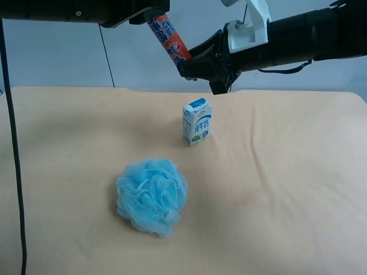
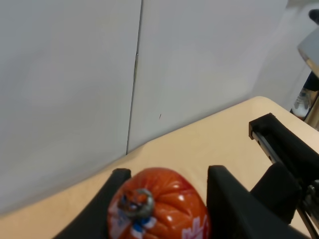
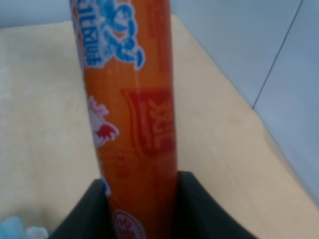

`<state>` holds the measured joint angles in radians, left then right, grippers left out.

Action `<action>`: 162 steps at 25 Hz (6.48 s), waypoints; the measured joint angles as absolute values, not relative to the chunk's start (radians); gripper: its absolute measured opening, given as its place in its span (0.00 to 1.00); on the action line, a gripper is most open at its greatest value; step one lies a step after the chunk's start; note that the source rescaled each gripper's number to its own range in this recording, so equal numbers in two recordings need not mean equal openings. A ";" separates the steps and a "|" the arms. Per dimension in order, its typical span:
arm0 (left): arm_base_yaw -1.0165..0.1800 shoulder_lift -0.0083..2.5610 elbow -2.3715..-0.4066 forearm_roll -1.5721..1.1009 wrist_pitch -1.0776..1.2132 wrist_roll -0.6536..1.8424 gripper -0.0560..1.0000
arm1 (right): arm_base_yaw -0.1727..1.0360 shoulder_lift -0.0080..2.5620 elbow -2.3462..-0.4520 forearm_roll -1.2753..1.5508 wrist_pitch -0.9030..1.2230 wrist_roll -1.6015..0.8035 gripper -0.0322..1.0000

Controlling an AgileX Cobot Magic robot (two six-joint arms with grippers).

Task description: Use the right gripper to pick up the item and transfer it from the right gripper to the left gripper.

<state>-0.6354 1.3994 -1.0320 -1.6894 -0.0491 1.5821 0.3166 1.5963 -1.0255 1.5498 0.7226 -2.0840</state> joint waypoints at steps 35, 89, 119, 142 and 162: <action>-0.637 1.332 -1.024 -1.737 -0.458 1.904 0.05 | 0.319 1.196 -1.030 0.773 0.523 -0.974 0.65; -0.637 1.332 -0.940 -1.742 -0.500 1.922 0.05 | 0.319 0.290 -0.574 0.000 1.103 -0.057 1.00; -0.584 1.603 -0.940 -1.740 -0.401 1.894 0.05 | 0.317 0.231 -0.574 0.000 1.103 -0.058 1.00; -0.486 1.648 -0.940 -1.739 -0.269 1.880 0.05 | 0.045 -0.002 -0.572 0.000 1.102 -0.058 1.00; -0.484 1.716 -0.940 -1.739 -0.252 1.866 0.05 | 0.045 -0.002 -0.572 0.010 1.102 -0.058 1.00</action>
